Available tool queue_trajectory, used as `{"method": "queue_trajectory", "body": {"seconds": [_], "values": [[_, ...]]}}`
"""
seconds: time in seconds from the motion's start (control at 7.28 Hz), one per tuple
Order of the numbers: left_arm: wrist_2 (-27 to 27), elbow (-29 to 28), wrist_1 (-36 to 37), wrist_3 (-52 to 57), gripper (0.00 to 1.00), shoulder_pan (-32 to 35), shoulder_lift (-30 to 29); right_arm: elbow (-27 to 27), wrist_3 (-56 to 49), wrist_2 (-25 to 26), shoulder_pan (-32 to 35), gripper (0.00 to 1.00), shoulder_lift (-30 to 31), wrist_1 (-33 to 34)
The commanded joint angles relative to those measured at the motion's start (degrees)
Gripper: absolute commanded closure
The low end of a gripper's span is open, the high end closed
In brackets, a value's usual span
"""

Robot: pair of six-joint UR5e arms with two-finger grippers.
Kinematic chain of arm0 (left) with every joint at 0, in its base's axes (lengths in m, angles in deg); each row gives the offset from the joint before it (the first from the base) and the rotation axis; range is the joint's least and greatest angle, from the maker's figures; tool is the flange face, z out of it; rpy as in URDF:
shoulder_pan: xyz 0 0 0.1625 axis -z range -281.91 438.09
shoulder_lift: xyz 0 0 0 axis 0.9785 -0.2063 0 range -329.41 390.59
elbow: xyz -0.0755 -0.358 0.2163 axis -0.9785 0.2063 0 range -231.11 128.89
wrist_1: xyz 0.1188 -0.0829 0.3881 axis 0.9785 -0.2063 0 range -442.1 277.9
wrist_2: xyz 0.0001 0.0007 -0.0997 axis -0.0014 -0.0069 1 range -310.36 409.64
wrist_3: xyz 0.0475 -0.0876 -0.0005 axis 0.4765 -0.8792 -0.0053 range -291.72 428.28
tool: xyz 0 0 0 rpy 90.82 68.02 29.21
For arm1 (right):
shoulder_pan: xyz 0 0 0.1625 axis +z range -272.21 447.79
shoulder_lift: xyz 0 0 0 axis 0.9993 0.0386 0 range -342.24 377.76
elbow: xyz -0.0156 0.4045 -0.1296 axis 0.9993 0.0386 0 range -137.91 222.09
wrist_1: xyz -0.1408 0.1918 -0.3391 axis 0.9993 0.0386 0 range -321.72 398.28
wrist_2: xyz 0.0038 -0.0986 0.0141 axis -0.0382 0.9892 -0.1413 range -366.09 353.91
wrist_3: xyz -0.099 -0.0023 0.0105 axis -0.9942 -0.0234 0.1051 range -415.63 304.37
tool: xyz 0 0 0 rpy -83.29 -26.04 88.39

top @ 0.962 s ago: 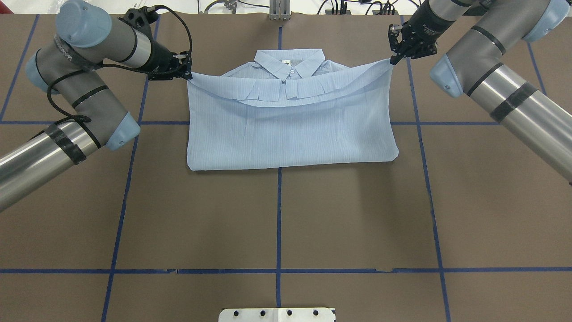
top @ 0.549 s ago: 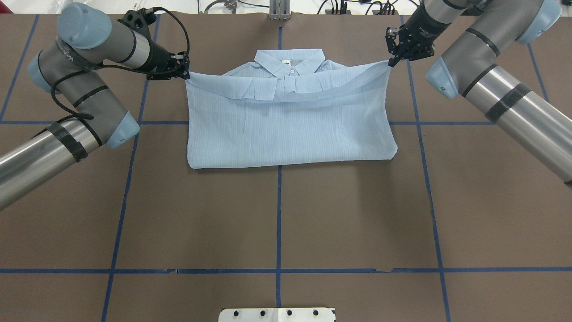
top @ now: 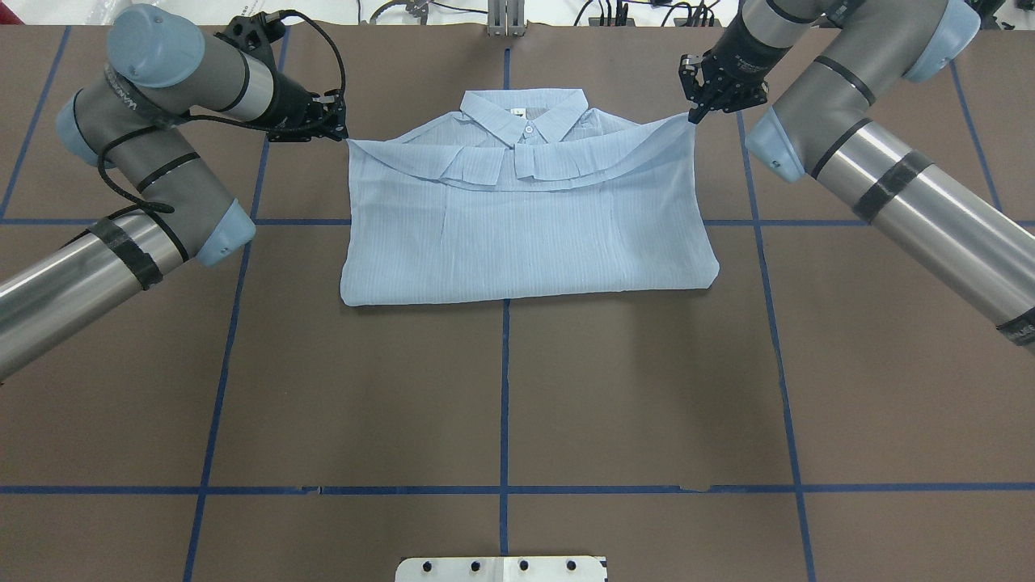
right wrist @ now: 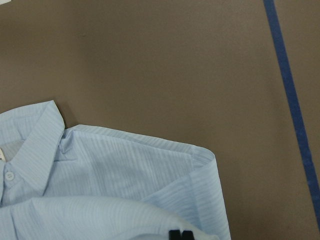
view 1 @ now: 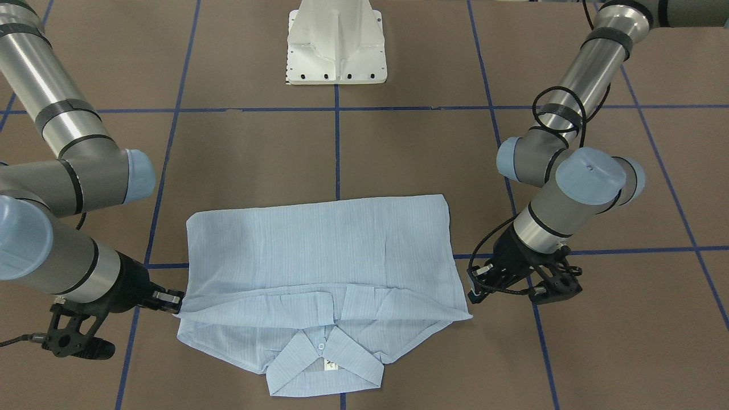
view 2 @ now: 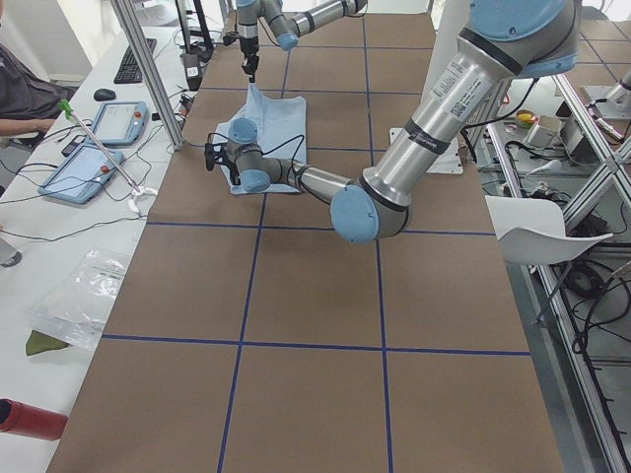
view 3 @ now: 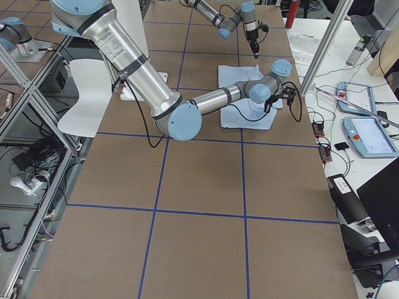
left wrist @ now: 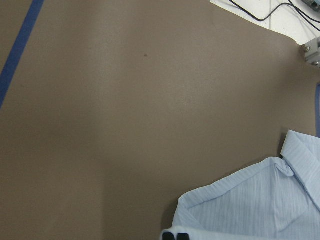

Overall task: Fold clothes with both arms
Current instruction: 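Open both grippers and raise them off the folded shirt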

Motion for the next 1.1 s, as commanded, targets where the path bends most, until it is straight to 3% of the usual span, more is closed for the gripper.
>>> {"method": "queue_trajectory", "body": {"seconds": [0.0, 0.27, 0.69, 0.96], "values": [[-0.20, 0.02, -0.57, -0.62, 0.00, 0.26, 0.40, -0.51, -0.23, 2.01, -0.61, 0.00, 0.67, -0.01], [-0.11, 0.37, -0.66, -1.06, 0.00, 0.44, 0.49, -3.48, -1.63, 2.01, -0.70, 0.00, 3.13, -0.01], [-0.02, 3.18, 0.04, -2.73, 0.00, 0.53, 1.37, -16.46, -1.21, 1.84, -7.01, 0.00, 14.18, -0.36], [-0.02, 3.53, 0.13, -3.17, 0.00, 0.53, 1.37, -17.92, -1.29, 2.36, -8.34, 0.01, 17.29, -0.19]]}}
